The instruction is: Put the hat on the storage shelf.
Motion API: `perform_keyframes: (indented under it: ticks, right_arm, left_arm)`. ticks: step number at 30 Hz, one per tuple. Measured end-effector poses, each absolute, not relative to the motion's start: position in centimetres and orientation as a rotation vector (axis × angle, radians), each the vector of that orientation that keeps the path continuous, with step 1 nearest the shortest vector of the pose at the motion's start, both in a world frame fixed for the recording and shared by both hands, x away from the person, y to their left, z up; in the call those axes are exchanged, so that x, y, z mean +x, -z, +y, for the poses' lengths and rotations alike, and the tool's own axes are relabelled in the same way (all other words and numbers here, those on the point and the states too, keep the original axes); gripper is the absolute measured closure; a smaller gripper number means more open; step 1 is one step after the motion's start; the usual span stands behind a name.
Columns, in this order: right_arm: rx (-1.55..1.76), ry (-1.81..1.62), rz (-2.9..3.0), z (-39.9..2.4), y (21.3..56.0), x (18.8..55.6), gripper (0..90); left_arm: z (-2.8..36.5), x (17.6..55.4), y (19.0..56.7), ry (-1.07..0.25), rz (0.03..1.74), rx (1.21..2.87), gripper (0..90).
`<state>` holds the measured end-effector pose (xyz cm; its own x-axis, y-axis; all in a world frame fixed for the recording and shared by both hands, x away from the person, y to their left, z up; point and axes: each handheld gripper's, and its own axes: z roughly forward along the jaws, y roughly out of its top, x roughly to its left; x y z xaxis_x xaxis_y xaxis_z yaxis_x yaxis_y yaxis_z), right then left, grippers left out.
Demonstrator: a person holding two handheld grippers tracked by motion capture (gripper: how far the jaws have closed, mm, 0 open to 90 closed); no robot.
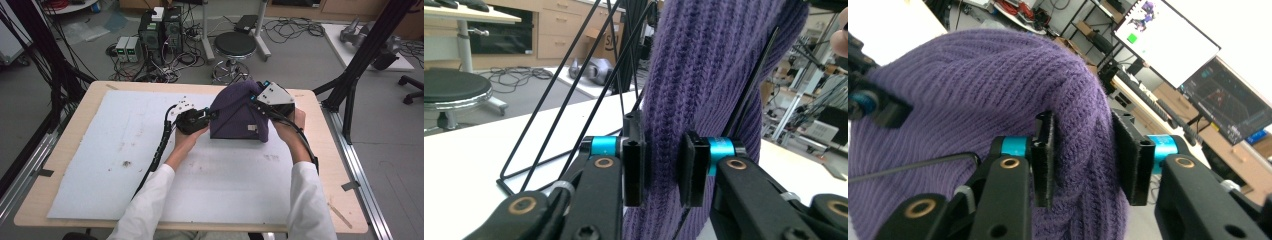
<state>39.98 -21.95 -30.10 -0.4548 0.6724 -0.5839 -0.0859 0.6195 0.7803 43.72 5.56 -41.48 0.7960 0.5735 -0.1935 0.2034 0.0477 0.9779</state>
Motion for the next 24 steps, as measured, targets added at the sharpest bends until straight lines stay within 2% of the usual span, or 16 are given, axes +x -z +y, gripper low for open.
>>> perform_keyframes:
  ticks: [4, 6, 7, 11, 19, 24]
  right_arm:
    - [0.557, -0.975, 1.825, -21.9, 30.0, 40.1, 55.8]
    - [0.621, -0.983, 1.797, -21.9, 29.9, 40.0, 47.7]
    - [0.682, -1.012, 1.782, -21.9, 29.9, 40.0, 42.7]
    - [0.826, -1.093, 1.745, -22.2, 30.2, 40.1, 33.3]
    - [1.060, -1.206, 1.679, -22.7, 30.7, 39.7, 11.5]
    - [1.111, -1.225, 1.630, -22.7, 30.0, 38.7, 11.4]
  left_arm:
    - [5.6, 43.6, 41.3, -0.322, 0.652, 1.524, 69.5]
    - [5.5, 43.6, 41.2, -0.349, 0.689, 1.541, 60.0]
    - [5.4, 43.5, 41.2, -0.355, 0.696, 1.545, 52.4]
    - [5.4, 43.4, 41.1, -0.338, 0.726, 1.541, 40.3]
    - [5.6, 43.2, 40.6, -0.352, 0.727, 1.532, 33.8]
    - [5.5, 42.9, 40.2, -0.358, 0.719, 1.525, 32.1]
